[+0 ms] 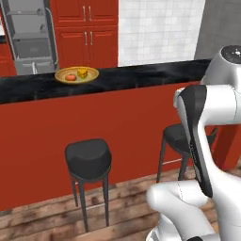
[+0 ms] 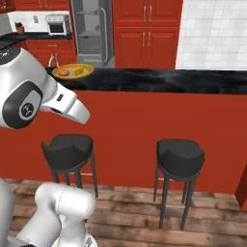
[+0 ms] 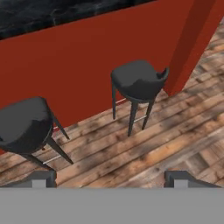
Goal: Take the cheese, steak, and squash from the fridge and place them on the plate on the dining counter to create an appetizer plate.
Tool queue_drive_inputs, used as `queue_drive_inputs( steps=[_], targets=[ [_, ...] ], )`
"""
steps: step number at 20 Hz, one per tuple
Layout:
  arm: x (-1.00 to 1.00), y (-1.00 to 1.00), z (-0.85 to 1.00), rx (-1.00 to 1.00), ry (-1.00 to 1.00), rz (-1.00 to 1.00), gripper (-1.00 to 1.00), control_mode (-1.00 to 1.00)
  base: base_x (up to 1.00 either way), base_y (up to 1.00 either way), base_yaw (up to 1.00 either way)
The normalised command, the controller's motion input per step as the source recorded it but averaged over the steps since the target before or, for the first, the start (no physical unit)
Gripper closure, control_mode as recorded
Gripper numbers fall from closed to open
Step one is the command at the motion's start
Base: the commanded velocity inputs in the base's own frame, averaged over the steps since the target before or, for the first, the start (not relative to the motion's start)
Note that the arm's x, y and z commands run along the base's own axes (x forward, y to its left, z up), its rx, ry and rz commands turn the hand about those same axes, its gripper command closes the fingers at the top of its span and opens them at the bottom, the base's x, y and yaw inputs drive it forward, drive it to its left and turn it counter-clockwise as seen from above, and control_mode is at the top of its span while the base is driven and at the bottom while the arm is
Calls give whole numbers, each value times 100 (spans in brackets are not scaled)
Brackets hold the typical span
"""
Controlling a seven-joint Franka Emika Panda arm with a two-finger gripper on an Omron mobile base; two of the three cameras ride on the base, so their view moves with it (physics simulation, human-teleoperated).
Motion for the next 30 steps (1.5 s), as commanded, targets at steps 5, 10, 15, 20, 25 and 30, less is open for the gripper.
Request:
queue_drive_inputs(
  steps=[5, 10, 15, 20, 25, 30],
  targets=[
    [0, 0, 0, 0, 0, 0, -100, 100, -8, -100, -8],
    [0, 0, 0, 0, 0, 0, -100, 100, 0, -100, 0],
    [0, 0, 0, 0, 0, 0, -100, 100, 10, -100, 0],
    [0, 0, 0, 0, 0, 0, -100, 100, 16, -100, 0],
    [0, 0, 0, 0, 0, 0, -100, 100, 27, -100, 0],
    [0, 0, 0, 0, 0, 0, -100, 100, 46, -100, 1]
  ],
)
